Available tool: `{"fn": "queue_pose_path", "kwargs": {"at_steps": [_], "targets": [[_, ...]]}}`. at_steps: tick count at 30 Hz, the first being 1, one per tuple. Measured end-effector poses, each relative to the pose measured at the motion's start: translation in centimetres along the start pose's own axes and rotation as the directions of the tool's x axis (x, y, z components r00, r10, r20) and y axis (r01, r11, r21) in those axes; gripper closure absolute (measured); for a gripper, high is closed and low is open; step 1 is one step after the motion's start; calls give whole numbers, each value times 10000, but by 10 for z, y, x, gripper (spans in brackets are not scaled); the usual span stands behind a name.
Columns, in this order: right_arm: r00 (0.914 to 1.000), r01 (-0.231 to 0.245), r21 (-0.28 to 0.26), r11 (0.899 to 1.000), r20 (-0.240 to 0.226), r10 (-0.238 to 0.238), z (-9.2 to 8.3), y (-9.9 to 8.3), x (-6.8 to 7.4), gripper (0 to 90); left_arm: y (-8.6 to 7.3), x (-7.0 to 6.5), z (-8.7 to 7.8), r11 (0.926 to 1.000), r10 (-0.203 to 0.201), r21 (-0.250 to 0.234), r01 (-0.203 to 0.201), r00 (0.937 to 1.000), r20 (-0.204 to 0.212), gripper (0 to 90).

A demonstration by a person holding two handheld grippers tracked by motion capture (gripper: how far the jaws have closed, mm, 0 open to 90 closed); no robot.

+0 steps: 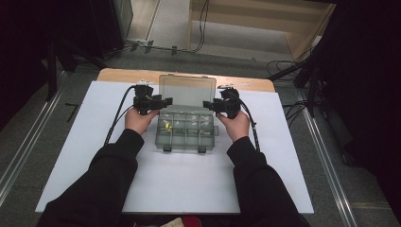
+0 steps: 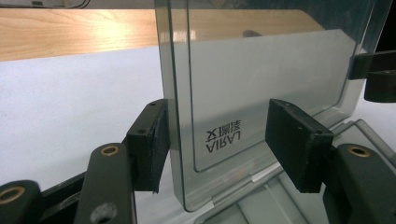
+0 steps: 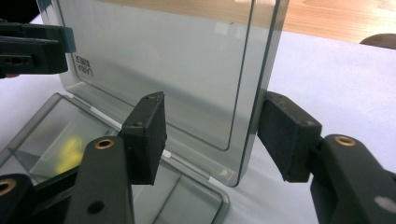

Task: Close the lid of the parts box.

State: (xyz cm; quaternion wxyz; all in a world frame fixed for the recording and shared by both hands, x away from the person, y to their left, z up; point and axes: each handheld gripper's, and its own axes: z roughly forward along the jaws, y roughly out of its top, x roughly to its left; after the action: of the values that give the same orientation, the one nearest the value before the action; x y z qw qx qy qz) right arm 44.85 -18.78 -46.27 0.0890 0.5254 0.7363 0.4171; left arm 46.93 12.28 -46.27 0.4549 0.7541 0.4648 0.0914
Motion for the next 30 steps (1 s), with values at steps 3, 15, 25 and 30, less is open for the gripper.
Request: {"fn": "queue_pose_path", "kwargs": {"at_steps": [3, 15, 25, 30], "targets": [[9999, -3, -69, 10000, -107, 2, -3, -2, 0, 416, -2, -2, -4, 9997, 209, -121, -209, 9998, -2, 410], [9982, 542, -408, 9977, -217, -551, -15, -9, 7, 421, -6, -10, -14, 9971, 684, -325, -687, 9976, -90, 468], [9978, 443, -558, 9975, -465, -469, -22, -15, 7, 468, -10, -14, -22, 9965, 799, -259, -797, 9968, 35, 465], [9966, 685, -628, 9957, -421, -712, -24, -17, 6, 501, -9, -13, -24, 9971, 751, -112, -749, 9968, 255, 434]]}}
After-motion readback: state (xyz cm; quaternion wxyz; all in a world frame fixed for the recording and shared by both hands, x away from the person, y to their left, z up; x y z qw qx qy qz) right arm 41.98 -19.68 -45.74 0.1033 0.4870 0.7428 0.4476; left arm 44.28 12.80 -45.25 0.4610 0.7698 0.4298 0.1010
